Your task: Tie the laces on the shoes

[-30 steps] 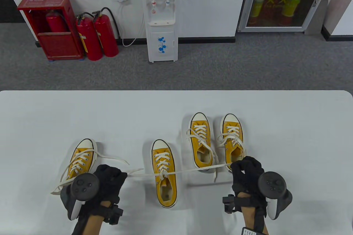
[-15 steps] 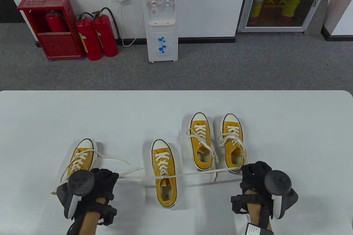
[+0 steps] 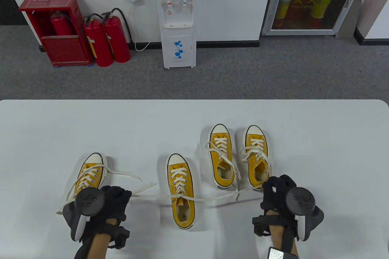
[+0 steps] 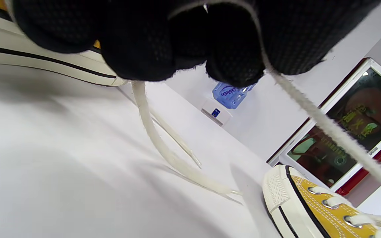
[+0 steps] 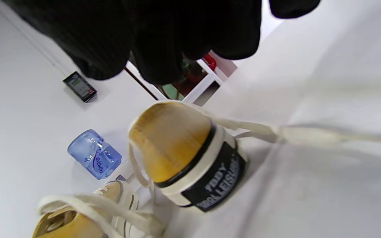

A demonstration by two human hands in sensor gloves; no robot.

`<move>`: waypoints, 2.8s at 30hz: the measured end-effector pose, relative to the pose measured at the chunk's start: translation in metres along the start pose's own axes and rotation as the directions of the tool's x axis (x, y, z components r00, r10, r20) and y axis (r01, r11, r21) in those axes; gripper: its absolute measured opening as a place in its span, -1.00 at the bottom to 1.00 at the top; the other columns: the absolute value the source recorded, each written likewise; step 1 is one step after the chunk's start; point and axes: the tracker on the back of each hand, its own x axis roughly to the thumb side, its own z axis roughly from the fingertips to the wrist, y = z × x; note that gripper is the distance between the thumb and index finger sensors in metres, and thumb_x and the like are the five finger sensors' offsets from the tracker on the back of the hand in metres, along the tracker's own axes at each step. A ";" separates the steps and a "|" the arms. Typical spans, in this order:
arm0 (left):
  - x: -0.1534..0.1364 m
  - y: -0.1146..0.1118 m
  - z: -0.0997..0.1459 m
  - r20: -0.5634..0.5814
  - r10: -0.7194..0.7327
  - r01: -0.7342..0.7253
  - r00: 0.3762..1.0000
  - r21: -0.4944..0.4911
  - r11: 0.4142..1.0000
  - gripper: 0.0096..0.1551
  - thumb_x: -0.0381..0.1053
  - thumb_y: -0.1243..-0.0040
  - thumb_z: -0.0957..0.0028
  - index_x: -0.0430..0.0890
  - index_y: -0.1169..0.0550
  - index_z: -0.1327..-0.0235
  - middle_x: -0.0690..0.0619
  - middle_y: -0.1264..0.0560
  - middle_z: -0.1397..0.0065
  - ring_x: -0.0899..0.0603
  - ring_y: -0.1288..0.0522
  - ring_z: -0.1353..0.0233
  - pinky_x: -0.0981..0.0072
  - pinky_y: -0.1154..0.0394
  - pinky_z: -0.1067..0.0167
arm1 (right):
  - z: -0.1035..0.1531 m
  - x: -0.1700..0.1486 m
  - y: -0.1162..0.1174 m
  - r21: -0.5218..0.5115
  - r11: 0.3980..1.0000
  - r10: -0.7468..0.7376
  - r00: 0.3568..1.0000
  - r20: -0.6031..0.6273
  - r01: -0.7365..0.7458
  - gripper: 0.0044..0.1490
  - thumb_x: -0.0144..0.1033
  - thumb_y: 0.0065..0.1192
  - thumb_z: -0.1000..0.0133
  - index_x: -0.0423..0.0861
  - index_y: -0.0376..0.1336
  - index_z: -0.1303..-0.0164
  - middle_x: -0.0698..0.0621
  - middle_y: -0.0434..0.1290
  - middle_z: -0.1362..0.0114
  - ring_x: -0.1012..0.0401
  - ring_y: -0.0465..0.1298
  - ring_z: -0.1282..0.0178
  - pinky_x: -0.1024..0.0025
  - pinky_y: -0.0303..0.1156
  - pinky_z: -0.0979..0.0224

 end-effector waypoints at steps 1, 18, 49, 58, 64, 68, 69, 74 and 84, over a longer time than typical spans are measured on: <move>0.000 0.000 0.000 0.003 0.002 -0.002 1.000 0.002 1.000 -0.61 0.27 -0.33 0.04 0.04 -0.74 0.17 -0.08 -0.61 -0.16 -0.18 -0.66 0.11 -0.20 -0.55 -0.04 | 0.002 0.005 0.000 -0.006 1.000 0.012 1.000 0.029 -0.011 -0.33 -0.04 0.34 -0.02 -0.12 0.38 -0.28 -0.10 0.14 -0.59 -0.13 0.26 -0.54 -0.32 0.00 -0.53; 0.009 0.001 0.003 0.066 0.028 -0.029 0.997 0.019 0.999 -0.61 0.27 -0.32 0.03 0.04 -0.74 0.17 -0.08 -0.61 -0.16 -0.18 -0.67 0.10 -0.20 -0.55 -0.05 | 0.071 0.092 0.062 0.198 0.955 0.085 0.841 0.534 -0.222 -0.24 -0.04 0.38 0.01 -0.09 0.34 -0.39 -0.09 0.16 -0.61 -0.09 0.34 -0.50 -0.24 0.14 -0.49; 0.016 -0.001 0.005 0.081 0.020 -0.020 0.996 0.000 1.000 -0.61 0.27 -0.31 0.03 0.04 -0.74 0.17 -0.08 -0.61 -0.17 -0.18 -0.67 0.10 -0.21 -0.54 -0.06 | 0.081 0.103 0.130 0.375 0.776 0.251 0.794 0.554 -0.507 -0.49 -0.16 0.44 0.03 -0.01 0.50 -0.12 -0.04 0.20 -0.62 -0.16 0.15 -0.68 -0.36 -0.04 -0.57; 0.016 0.000 0.005 0.083 0.031 -0.031 0.996 0.002 1.000 -0.61 0.27 -0.31 0.03 0.04 -0.73 0.17 -0.08 -0.61 -0.17 -0.18 -0.67 0.10 -0.20 -0.54 -0.07 | 0.069 0.097 0.091 0.473 0.863 -0.034 0.913 0.407 -0.179 -0.46 0.04 0.38 0.03 -0.10 0.52 0.05 -0.08 0.32 -0.50 -0.16 0.27 -0.59 -0.37 0.00 -0.53; 0.016 0.002 0.005 0.095 0.049 -0.049 0.994 0.001 0.999 -0.61 0.28 -0.31 0.03 0.05 -0.74 0.17 -0.07 -0.61 -0.17 -0.18 -0.67 0.10 -0.21 -0.54 -0.07 | 0.067 0.110 0.075 0.473 0.880 -0.228 0.909 0.348 0.039 -0.46 0.13 0.38 0.05 -0.09 0.56 0.21 -0.06 0.43 -0.40 -0.14 0.39 -0.50 -0.34 0.09 -0.50; 0.017 0.002 0.005 0.104 0.055 -0.056 0.993 0.001 0.998 -0.61 0.28 -0.31 0.03 0.05 -0.73 0.17 -0.08 -0.61 -0.17 -0.18 -0.67 0.10 -0.21 -0.54 -0.07 | 0.066 0.124 0.077 0.546 0.831 -0.317 0.894 0.315 0.102 -0.46 0.17 0.39 0.06 -0.08 0.58 0.28 -0.05 0.45 -0.40 -0.11 0.41 -0.50 -0.33 0.12 -0.50; 0.017 0.002 0.005 0.106 0.056 -0.056 0.993 0.000 0.998 -0.61 0.28 -0.31 0.03 0.05 -0.73 0.17 -0.07 -0.61 -0.17 -0.18 -0.67 0.09 -0.21 -0.54 -0.07 | 0.066 0.126 0.079 0.564 0.816 -0.345 0.890 0.298 0.128 -0.46 0.17 0.39 0.06 -0.08 0.58 0.28 -0.05 0.45 -0.41 -0.11 0.41 -0.50 -0.33 0.13 -0.51; 0.018 0.001 0.006 0.118 0.057 -0.056 0.991 -0.007 0.998 -0.61 0.27 -0.31 0.03 0.04 -0.73 0.17 -0.07 -0.61 -0.17 -0.18 -0.67 0.09 -0.21 -0.54 -0.07 | 0.067 0.138 0.100 0.678 0.656 -0.552 0.823 0.133 0.331 -0.41 0.16 0.39 0.05 -0.14 0.59 0.25 -0.06 0.47 -0.44 -0.13 0.37 -0.58 -0.32 0.13 -0.52; 0.021 -0.003 0.007 0.135 0.137 -0.132 0.981 -0.042 0.990 -0.61 0.27 -0.31 0.02 0.04 -0.73 0.16 -0.08 -0.61 -0.17 -0.18 -0.67 0.10 -0.21 -0.54 -0.07 | 0.070 0.137 0.128 0.767 0.370 -0.757 0.649 -0.077 0.524 -0.40 0.00 0.44 0.02 -0.15 0.52 -0.07 -0.04 0.41 -0.51 -0.17 0.35 -0.62 -0.49 -0.11 -0.53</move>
